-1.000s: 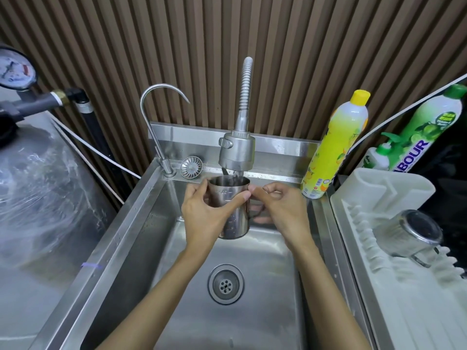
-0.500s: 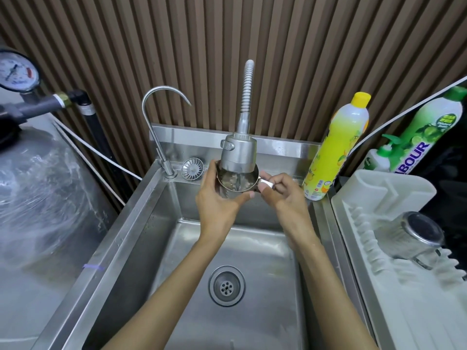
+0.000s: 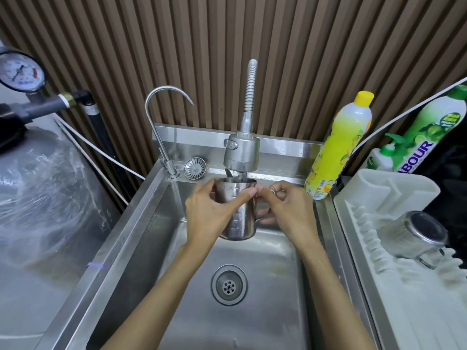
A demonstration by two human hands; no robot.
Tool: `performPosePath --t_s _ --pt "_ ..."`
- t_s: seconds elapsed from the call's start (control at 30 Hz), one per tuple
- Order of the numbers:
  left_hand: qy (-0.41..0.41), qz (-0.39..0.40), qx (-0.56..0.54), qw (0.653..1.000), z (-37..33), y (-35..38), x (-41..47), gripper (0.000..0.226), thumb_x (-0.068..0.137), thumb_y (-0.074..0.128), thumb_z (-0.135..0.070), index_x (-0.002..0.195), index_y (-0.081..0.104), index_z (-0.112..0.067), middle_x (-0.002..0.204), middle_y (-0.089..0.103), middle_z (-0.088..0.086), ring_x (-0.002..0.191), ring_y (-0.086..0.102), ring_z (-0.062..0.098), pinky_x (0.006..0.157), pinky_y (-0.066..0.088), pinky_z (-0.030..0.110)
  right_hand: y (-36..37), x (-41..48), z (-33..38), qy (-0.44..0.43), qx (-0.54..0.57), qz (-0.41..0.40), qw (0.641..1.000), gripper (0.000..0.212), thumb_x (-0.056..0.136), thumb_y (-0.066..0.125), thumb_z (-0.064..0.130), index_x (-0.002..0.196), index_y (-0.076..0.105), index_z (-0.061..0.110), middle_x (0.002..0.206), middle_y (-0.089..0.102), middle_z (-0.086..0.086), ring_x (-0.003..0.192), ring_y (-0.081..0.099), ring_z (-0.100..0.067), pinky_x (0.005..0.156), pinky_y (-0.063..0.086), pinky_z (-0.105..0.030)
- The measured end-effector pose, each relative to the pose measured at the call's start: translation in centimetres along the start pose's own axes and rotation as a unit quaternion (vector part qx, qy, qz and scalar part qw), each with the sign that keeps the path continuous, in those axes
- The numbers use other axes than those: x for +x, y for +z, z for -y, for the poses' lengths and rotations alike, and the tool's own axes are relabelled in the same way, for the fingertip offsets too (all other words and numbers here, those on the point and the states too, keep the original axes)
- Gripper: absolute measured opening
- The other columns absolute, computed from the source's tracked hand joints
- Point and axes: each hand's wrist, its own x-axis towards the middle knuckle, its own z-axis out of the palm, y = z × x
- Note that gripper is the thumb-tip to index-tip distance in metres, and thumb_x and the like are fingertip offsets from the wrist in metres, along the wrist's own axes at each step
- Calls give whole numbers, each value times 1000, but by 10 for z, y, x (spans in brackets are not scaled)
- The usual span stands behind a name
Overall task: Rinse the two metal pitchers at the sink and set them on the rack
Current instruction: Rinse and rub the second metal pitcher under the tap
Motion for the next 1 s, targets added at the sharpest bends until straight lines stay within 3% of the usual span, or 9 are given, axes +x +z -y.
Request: performPosePath --t_s 0.2,0.33,0.4,0.47,0.53,0.63,0.7,0.83,1.0 --pt "-85 109 -183 973 13 16 -3 37 59 86 -37 91 73 -22 81 75 -10 83 69 2 76 49 17 -7 -5 13 -110 -208 -68 970 24 84 66 34 76 56 13 80 71 -8 80 64 -29 74 50 -39" --pt "-63 133 -264 953 12 24 6 47 62 85 -8 104 64 -15 99 73 1 94 68 9 84 49 21 -8 -5 4 -127 -150 -56 979 20 84 66 24 72 51 20 79 71 -4 77 66 -25 74 53 -41" --pt "-36 107 -269 956 10 23 11 54 61 82 3 107 59 -14 102 70 2 96 66 8 85 50 17 -8 0 -4 -123 -94 -27 988 20 86 65 18 73 50 21 94 74 -2 82 68 -15 77 55 -29" --pt "3 63 -248 967 10 21 15 70 56 86 -1 117 53 -11 113 65 8 106 63 14 94 48 22 -5 3 -10 -114 -8 17 993 20 87 63 12 74 49 19 112 69 4 94 67 -6 82 50 -13" --pt "67 18 -178 982 10 17 16 74 52 87 -16 117 52 -18 116 61 1 108 59 8 94 45 20 2 6 -19 -87 92 55 990 17 87 63 12 77 50 15 115 67 7 106 65 -8 94 47 -22" --pt "139 -27 -80 987 -1 8 12 72 52 84 -31 115 50 -29 106 48 -19 99 48 -13 85 33 0 16 8 -31 -40 212 64 974 14 87 64 15 76 54 15 93 72 4 107 63 -20 97 49 -37" --pt "148 -46 -36 987 -5 4 11 77 49 81 -47 117 55 -20 102 45 -10 96 48 -3 82 30 -3 20 6 -29 -19 244 56 968 14 88 62 11 76 56 13 77 73 2 91 68 -20 81 57 -31" --pt "87 -54 6 995 -6 0 9 72 46 80 -62 99 61 -18 95 47 1 86 49 8 74 31 -4 18 2 -16 9 200 18 980 15 84 67 16 73 58 11 63 70 0 61 70 -14 55 59 -28" --pt "-25 18 -14 999 3 4 6 44 58 77 -58 89 66 -29 85 62 -3 70 56 -3 62 35 0 4 1 -5 -73 -22 -37 996 21 84 67 29 76 59 11 75 72 -8 66 72 -23 59 59 -42"
